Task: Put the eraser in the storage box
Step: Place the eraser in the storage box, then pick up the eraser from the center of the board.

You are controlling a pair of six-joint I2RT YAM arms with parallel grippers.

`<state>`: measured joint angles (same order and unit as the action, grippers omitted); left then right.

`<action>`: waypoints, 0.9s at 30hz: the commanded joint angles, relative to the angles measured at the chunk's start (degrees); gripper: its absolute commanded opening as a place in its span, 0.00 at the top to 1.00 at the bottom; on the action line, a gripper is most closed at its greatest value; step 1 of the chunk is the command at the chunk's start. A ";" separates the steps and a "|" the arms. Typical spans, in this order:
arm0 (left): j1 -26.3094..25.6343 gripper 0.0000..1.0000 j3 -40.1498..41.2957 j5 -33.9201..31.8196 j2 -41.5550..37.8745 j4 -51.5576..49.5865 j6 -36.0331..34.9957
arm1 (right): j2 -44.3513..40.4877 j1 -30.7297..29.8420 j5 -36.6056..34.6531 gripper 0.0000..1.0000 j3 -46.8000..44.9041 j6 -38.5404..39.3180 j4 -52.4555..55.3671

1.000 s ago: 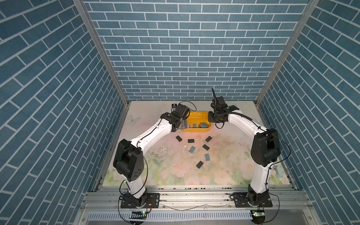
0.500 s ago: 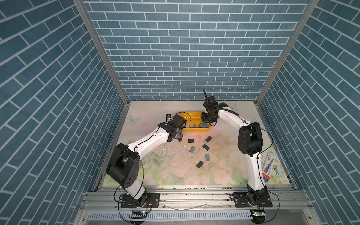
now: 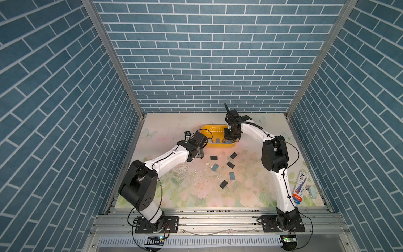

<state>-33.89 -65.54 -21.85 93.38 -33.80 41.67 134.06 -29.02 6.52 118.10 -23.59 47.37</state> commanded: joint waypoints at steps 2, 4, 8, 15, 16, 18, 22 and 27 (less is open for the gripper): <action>-0.04 0.01 0.76 -0.13 1.21 0.19 1.20 | -0.24 -0.60 -1.16 0.62 1.69 1.79 2.63; -0.05 0.01 0.94 -0.21 1.49 0.27 1.46 | -0.55 -0.74 -1.16 0.59 2.06 1.93 2.88; -0.08 0.00 1.28 -0.21 2.27 0.67 1.90 | -2.25 -1.11 -1.16 0.50 2.33 2.66 3.12; -0.04 0.01 0.77 0.22 3.91 1.12 2.01 | -11.94 -1.75 -6.63 0.40 -3.75 3.24 -0.10; -0.04 0.01 0.69 0.47 4.13 1.31 2.24 | -14.16 -1.74 -7.11 0.39 -5.89 3.20 -1.52; -0.04 0.01 0.42 1.18 4.64 1.62 2.84 | -18.40 -1.83 -7.70 0.37 -9.99 3.03 -4.14; -0.04 0.02 -0.91 2.74 6.71 1.84 4.34 | -27.82 -1.92 -8.91 0.34 -19.66 2.59 -9.18; -0.04 0.03 -2.90 4.23 9.50 1.89 6.03 | -36.82 -2.08 -9.77 0.32 -32.03 2.35 -14.81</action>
<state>-33.89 -66.63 -18.55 101.75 -31.68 45.91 99.42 -30.76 -1.48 91.35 -21.56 36.21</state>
